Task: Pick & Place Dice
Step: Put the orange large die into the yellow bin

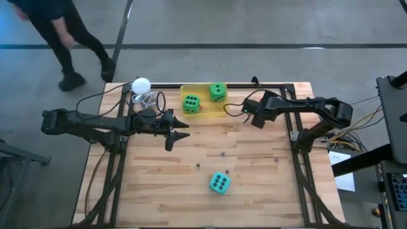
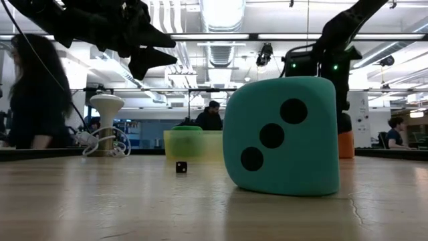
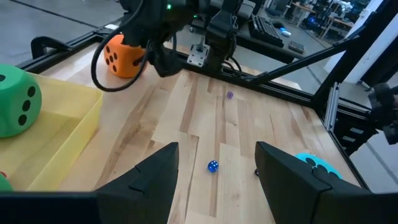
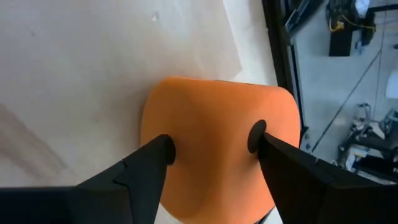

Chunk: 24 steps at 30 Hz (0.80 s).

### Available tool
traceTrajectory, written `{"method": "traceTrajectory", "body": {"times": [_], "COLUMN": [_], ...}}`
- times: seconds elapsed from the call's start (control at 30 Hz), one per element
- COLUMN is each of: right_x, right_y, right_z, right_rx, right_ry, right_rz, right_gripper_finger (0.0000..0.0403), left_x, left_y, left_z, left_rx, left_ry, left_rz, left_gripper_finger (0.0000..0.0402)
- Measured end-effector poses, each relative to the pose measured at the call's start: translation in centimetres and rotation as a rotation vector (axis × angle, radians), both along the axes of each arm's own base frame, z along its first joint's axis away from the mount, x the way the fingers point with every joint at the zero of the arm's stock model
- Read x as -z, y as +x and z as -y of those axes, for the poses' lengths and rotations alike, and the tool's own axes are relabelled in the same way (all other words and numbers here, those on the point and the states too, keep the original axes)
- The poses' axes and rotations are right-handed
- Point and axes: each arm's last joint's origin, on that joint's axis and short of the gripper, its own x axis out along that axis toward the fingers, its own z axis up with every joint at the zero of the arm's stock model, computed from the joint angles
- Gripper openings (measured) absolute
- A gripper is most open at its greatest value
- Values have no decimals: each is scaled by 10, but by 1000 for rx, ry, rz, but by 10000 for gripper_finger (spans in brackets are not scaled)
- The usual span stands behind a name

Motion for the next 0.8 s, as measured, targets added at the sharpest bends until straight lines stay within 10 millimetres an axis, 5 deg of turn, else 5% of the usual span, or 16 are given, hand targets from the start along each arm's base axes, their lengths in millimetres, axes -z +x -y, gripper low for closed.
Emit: {"method": "traceTrajectory", "body": {"times": [0.3,0.6,0.8], "right_x": [7,6,6], "right_y": [2,1,1], "right_z": [1,1,1], "right_rx": [34,39,38], "right_ry": [-16,-15,-13], "right_rz": [-14,-8,-11], "right_gripper_finger": [217,110,105], "left_x": [0,0,0], "left_y": [0,0,0], "left_z": [0,0,0], "left_rx": [0,1,1], "left_ry": [0,-4,-4], "left_rz": [0,0,0], "left_gripper_finger": [216,216,216]}}
